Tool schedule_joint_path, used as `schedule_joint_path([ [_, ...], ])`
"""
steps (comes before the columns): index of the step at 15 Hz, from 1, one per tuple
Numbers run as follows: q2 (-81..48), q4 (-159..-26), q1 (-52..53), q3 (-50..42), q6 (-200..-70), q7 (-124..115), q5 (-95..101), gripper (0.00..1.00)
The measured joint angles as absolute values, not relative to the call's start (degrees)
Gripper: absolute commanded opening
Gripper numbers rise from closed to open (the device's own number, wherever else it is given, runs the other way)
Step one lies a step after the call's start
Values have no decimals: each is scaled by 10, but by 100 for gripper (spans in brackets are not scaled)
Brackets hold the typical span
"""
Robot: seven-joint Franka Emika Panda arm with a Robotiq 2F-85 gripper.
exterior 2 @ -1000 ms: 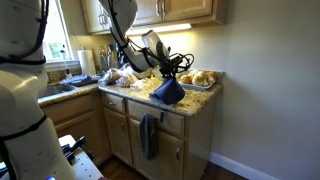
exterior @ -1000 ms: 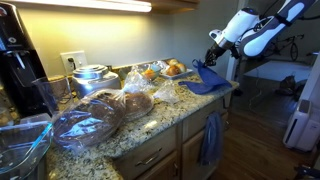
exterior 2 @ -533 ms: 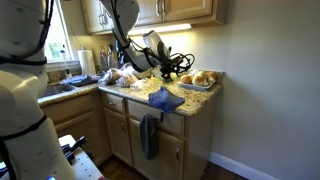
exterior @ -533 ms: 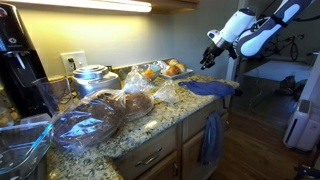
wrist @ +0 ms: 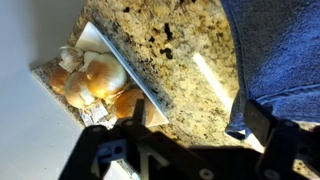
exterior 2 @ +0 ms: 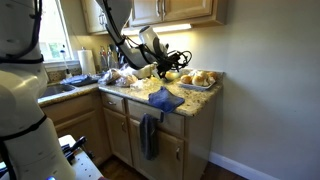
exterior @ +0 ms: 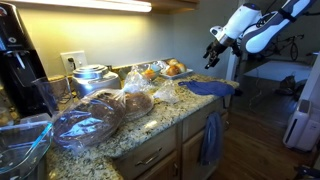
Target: Unhang the blue cloth from the drawer and place it on the right side of the counter
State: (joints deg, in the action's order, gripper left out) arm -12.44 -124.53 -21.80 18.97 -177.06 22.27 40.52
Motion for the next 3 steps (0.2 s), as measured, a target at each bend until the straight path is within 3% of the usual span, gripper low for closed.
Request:
schedule_joint_path([
  [3,-122,-1248,-218,190,-1770,222,405,99],
])
